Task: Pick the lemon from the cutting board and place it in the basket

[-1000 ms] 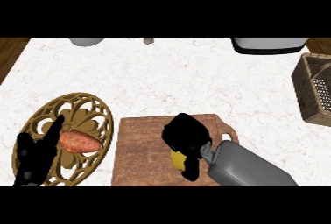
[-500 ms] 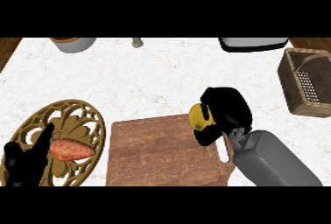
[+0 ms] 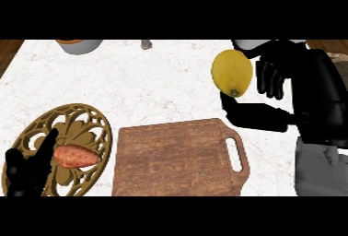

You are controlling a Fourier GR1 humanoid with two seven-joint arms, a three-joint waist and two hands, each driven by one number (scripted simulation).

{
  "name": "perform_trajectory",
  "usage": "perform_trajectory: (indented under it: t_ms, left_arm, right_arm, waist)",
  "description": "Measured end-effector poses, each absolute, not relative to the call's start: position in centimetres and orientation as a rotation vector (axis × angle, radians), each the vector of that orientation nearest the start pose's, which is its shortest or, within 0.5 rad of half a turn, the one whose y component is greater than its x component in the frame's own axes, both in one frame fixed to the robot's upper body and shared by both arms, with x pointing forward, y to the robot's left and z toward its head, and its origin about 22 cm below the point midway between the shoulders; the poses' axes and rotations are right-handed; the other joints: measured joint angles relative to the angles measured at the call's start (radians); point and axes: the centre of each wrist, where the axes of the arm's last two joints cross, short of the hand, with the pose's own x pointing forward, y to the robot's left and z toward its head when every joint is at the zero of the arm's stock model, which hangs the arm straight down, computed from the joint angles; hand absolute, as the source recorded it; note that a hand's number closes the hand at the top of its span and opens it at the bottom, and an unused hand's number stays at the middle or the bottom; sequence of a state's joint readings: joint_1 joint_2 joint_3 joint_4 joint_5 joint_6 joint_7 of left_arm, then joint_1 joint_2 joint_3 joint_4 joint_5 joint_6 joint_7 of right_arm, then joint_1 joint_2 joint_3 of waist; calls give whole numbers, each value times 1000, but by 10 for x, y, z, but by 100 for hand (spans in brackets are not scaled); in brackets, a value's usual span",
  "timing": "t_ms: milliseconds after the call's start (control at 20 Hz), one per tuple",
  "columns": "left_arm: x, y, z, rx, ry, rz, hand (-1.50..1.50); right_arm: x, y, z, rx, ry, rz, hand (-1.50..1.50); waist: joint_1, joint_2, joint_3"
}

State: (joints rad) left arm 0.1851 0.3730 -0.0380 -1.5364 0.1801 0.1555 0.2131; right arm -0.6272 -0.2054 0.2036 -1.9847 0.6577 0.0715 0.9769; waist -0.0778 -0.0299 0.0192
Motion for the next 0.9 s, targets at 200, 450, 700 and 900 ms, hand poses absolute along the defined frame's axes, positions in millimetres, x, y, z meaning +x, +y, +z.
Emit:
perform_trajectory:
  t_ms: [200, 450, 700, 900]
  left_arm:
    - [194, 324, -16, 284, -1157, 1, 0]
    - [198, 323, -14, 267, -1170, -16, 0]
    - [202, 319, -14, 256, -1178, -22, 0]
    - [205, 316, -13, 255, -1177, -34, 0]
  right_arm:
    - [246, -174, 282, -843, -1689, 299, 150]
    - [242, -206, 323, -935, -1716, 162, 150]
    - [248, -239, 359, -992, -1699, 79, 150]
    - [258, -268, 379, -1022, -1649, 54, 150]
  waist:
    - [14, 3, -2]
    - [32, 7, -4]
    - [44, 11, -4]
    - [55, 15, -5]
